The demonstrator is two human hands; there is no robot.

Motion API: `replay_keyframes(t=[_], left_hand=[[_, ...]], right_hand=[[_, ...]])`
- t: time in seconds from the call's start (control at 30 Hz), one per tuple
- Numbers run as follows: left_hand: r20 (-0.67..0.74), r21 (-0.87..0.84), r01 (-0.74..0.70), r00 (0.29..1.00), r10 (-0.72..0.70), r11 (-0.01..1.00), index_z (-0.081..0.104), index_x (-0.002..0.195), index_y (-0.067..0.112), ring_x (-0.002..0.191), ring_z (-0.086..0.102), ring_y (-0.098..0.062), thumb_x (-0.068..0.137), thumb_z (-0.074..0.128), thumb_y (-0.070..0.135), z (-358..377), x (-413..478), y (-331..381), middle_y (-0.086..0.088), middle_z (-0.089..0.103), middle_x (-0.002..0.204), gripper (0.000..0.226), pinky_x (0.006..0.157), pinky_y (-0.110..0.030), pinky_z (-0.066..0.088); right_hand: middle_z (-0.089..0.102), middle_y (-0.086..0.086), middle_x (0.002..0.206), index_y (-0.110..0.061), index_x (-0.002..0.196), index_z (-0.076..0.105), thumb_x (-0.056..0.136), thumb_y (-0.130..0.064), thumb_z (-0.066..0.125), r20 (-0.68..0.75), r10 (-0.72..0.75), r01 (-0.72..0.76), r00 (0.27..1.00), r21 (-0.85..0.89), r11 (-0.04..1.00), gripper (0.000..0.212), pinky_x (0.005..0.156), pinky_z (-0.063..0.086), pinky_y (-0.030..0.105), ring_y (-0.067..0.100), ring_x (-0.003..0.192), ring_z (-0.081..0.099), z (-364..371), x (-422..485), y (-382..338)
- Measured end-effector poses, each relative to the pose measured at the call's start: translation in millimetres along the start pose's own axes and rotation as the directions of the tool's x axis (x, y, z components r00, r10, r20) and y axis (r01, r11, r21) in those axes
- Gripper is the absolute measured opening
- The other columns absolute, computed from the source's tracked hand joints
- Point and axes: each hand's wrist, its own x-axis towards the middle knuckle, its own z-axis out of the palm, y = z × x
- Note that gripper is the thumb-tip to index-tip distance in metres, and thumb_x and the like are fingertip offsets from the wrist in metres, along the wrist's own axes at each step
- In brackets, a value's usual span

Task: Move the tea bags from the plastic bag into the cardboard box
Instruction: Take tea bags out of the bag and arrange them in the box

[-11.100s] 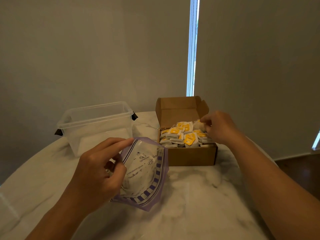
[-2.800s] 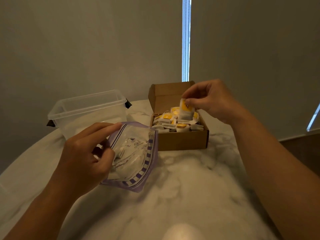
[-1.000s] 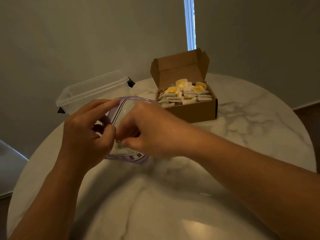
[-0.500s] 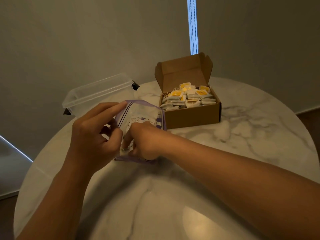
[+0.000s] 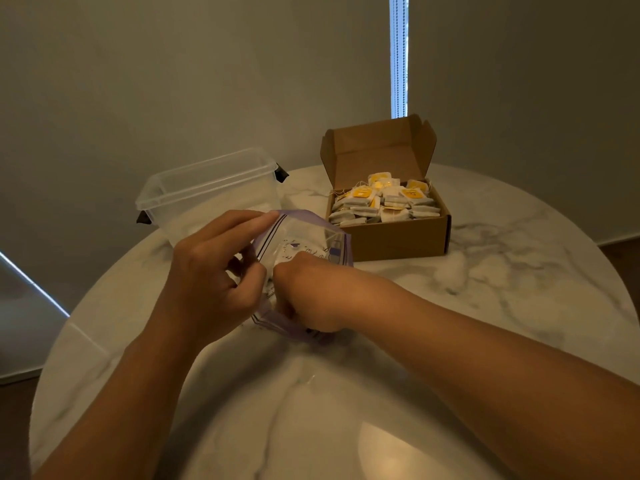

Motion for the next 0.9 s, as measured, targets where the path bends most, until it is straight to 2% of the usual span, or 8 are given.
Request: replay_keyframes(t=[0.1,0.17,0.23,0.3,0.37,0.57,0.7,0.9], left_hand=[[0.03,-0.005,0.005,1.0,-0.005,1.0,0.064,0.124,0.003,0.086,0.053,-0.005,0.08,0.045,0.01,1.2,-0.3,1.5,-0.005,0.064,0.114,0.048,0.065,-0.009,0.048],[0.038,-0.001,0.012,0.999,-0.012,1.0,0.064,0.124,0.002,0.09,0.052,-0.003,0.083,0.044,0.016,1.5,-0.9,1.6,-0.007,0.065,0.115,0.048,0.066,-0.007,0.048],[0.041,-0.004,0.021,0.999,-0.021,1.0,0.064,0.124,0.002,0.094,0.052,-0.003,0.085,0.044,0.019,1.2,-1.5,1.9,-0.008,0.065,0.116,0.047,0.067,-0.006,0.047],[0.042,-0.007,0.018,0.999,-0.017,1.0,0.063,0.125,0.003,0.096,0.053,-0.004,0.085,0.045,0.018,0.7,-2.1,2.0,-0.007,0.065,0.117,0.047,0.067,-0.004,0.046],[0.039,-0.005,0.009,0.999,-0.008,1.0,0.063,0.125,0.003,0.098,0.054,-0.003,0.085,0.045,0.017,0.2,-2.1,2.2,-0.007,0.065,0.116,0.046,0.067,-0.004,0.046],[0.038,-0.003,0.005,0.999,-0.005,1.0,0.063,0.124,0.001,0.094,0.052,-0.003,0.084,0.044,0.018,-0.1,-1.6,2.3,-0.008,0.065,0.115,0.048,0.068,-0.003,0.046],[0.036,-0.019,0.005,0.999,-0.005,1.0,0.063,0.124,0.002,0.095,0.052,-0.004,0.085,0.045,0.021,-0.2,-2.5,1.5,-0.006,0.064,0.115,0.048,0.069,-0.002,0.047],[0.034,-0.024,0.001,0.999,0.0,1.0,0.063,0.122,0.001,0.096,0.056,-0.006,0.086,0.046,0.027,0.0,-0.3,0.7,-0.004,0.065,0.113,0.048,0.066,-0.003,0.048]], right_hand=[[0.03,-0.003,0.067,-0.025,0.066,0.032,0.084,-0.008,0.068,-0.032,0.007,-0.007,0.999,-0.014,1.0,0.045,0.048,0.026,0.023,0.013,0.058,0.035,5.7,1.4,0.4],[0.028,-0.004,0.066,-0.025,0.063,0.027,0.087,-0.011,0.067,-0.056,-0.004,0.003,0.998,-0.024,1.0,0.049,0.052,0.029,0.025,0.015,0.06,0.036,10.7,-0.6,0.8],[0.032,-0.002,0.067,-0.023,0.068,0.039,0.09,-0.018,0.064,-0.106,-0.016,0.014,0.994,-0.018,1.0,0.033,0.06,0.034,0.027,0.019,0.067,0.041,13.7,-4.8,0.4],[0.049,0.005,0.079,-0.017,0.089,0.061,0.091,-0.018,0.062,-0.179,-0.023,0.022,0.984,-0.008,1.0,0.002,0.063,0.036,0.028,0.023,0.075,0.048,14.1,-8.1,2.1],[0.059,0.01,0.095,-0.011,0.107,0.066,0.093,-0.015,0.061,-0.234,-0.009,0.013,0.972,0.017,1.0,0.016,0.065,0.036,0.028,0.025,0.082,0.054,13.1,-11.3,4.0],[0.068,0.005,0.093,-0.014,0.102,0.071,0.092,-0.018,0.062,-0.36,0.077,0.034,0.93,0.292,0.956,0.014,0.071,0.057,0.034,0.017,0.082,0.062,9.7,-20.8,8.7],[0.072,-0.004,0.093,-0.018,0.101,0.074,0.087,-0.015,0.07,-0.399,0.144,0.073,0.905,0.481,0.874,0.015,0.075,0.059,0.026,0.008,0.082,0.066,0.7,-30.5,16.4],[0.074,-0.001,0.093,-0.016,0.097,0.075,0.089,-0.006,0.066,-0.381,0.315,0.151,0.87,0.812,0.564,0.016,0.074,0.061,0.03,0.013,0.088,0.071,-27.0,-58.2,46.6]])
